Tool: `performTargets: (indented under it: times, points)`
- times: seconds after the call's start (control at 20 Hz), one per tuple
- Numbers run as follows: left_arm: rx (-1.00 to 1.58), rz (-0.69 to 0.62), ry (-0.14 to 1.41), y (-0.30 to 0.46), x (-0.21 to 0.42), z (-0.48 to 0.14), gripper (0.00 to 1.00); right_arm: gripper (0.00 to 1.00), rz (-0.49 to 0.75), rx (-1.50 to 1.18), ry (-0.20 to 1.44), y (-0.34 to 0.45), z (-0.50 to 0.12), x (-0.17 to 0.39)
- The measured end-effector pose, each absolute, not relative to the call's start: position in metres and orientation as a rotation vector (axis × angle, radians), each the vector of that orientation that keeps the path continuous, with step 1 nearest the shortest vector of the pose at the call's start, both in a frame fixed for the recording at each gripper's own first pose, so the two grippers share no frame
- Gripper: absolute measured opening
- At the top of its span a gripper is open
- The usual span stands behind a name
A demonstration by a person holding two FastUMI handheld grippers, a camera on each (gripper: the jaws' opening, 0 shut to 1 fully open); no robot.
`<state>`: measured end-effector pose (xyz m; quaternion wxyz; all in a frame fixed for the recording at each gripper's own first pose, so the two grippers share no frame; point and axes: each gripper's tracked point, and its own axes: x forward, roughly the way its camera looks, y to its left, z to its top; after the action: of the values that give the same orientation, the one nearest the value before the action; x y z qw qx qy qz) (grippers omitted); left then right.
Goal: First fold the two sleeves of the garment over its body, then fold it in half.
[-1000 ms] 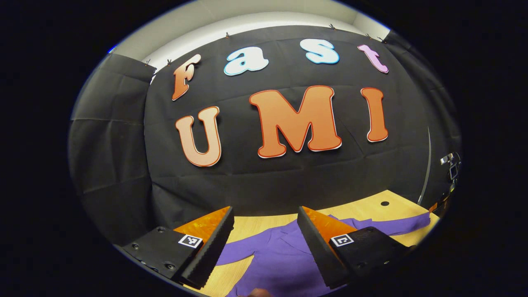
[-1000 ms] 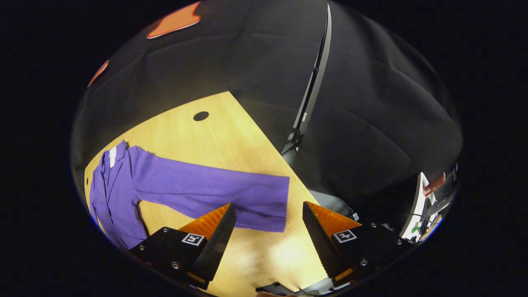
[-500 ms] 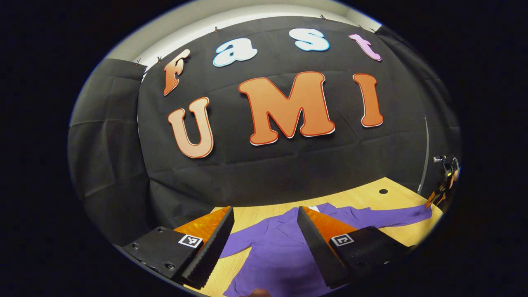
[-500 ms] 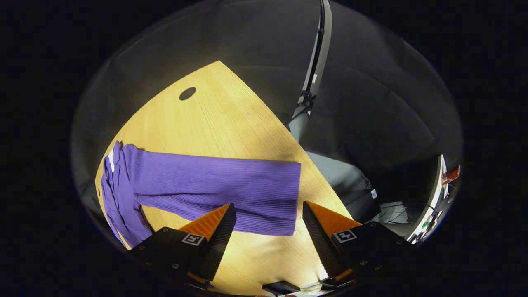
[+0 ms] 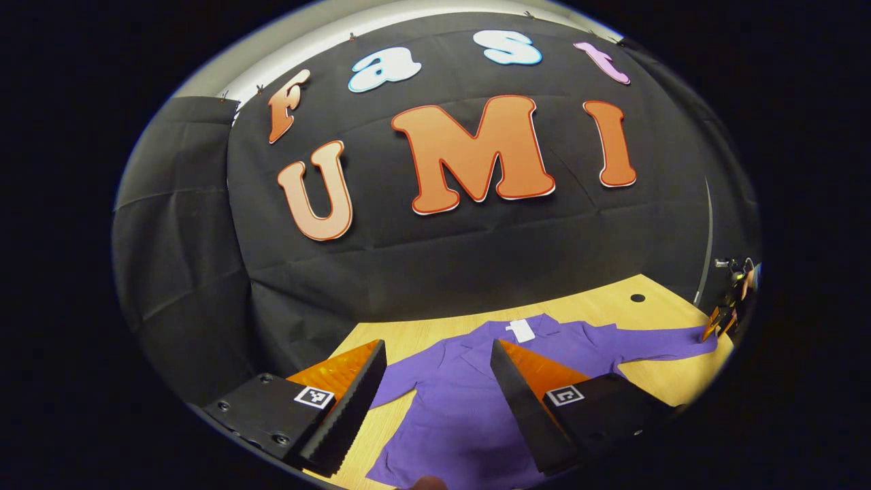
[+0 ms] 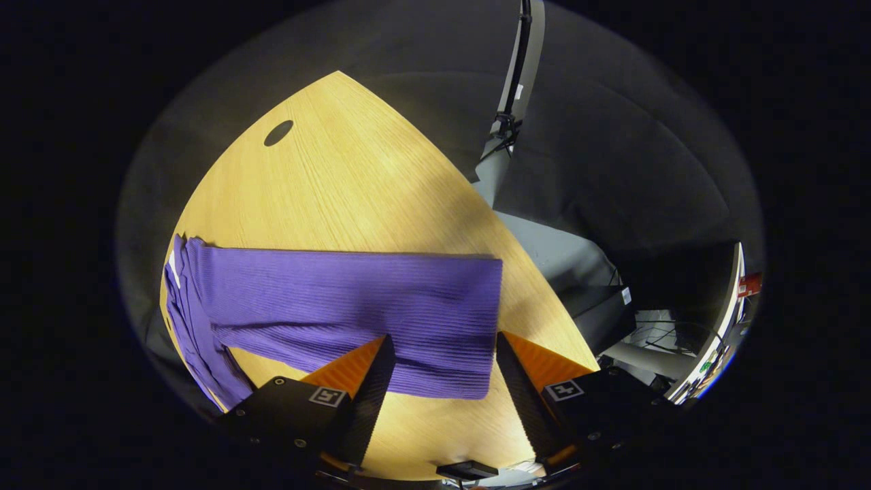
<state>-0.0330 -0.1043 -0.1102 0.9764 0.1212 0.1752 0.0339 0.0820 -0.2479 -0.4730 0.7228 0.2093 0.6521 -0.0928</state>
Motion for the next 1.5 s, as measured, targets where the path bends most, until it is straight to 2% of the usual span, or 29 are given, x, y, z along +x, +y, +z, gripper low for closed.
performTargets:
  times: [0.2, 0.25, 0.35, 0.4, 0.45, 0.5, 0.55, 0.6, 0.7, 0.85, 0.9, 0.95, 1.5]
  points:
    - [0.249, 0.086, 0.358, -0.102, -0.037, -0.111, 0.97, 0.74, -0.249, 0.433, 1.461, -0.256, -0.476, 0.082]
    - [0.248, 0.092, 0.364, -0.102, -0.038, -0.112, 0.97, 0.65, -0.263, 0.446, 1.464, -0.258, -0.476, 0.080]
    - [0.246, 0.101, 0.378, -0.101, -0.041, -0.114, 0.97, 0.67, -0.302, 0.470, 1.463, -0.263, -0.478, 0.081]
    - [0.247, 0.106, 0.377, -0.100, -0.042, -0.112, 1.00, 0.53, -0.307, 0.486, 1.462, -0.265, -0.479, 0.082]
    - [0.249, 0.108, 0.371, -0.099, -0.043, -0.111, 1.00, 0.46, -0.311, 0.524, 1.452, -0.262, -0.478, 0.083]
    - [0.251, 0.110, 0.368, -0.097, -0.043, -0.108, 0.97, 0.11, -0.316, 0.563, 1.446, -0.258, -0.476, 0.085]
    - [0.251, 0.111, 0.365, -0.096, -0.045, -0.107, 0.97, 0.12, -0.312, 0.597, 1.437, -0.255, -0.476, 0.084]
    - [0.248, 0.111, 0.361, -0.094, -0.046, -0.105, 1.00, 0.07, -0.301, 0.642, 1.421, -0.249, -0.471, 0.089]
    - [0.248, 0.115, 0.353, -0.086, -0.055, -0.102, 0.96, 0.05, -0.277, 0.671, 1.358, -0.242, -0.454, 0.099]
    - [0.231, 0.108, 0.340, -0.073, -0.055, -0.098, 0.96, 0.05, -0.239, 0.634, 1.307, -0.231, -0.418, 0.107]
    - [0.224, 0.103, 0.337, -0.068, -0.054, -0.098, 1.00, 0.05, -0.232, 0.628, 1.287, -0.225, -0.403, 0.111]
    - [0.220, 0.096, 0.334, -0.062, -0.053, -0.099, 0.96, 0.05, -0.221, 0.628, 1.267, -0.215, -0.390, 0.114]
    - [0.236, 0.058, 0.329, 0.036, -0.028, -0.105, 0.96, 0.04, 0.003, 0.474, 1.126, -0.069, -0.253, 0.126]
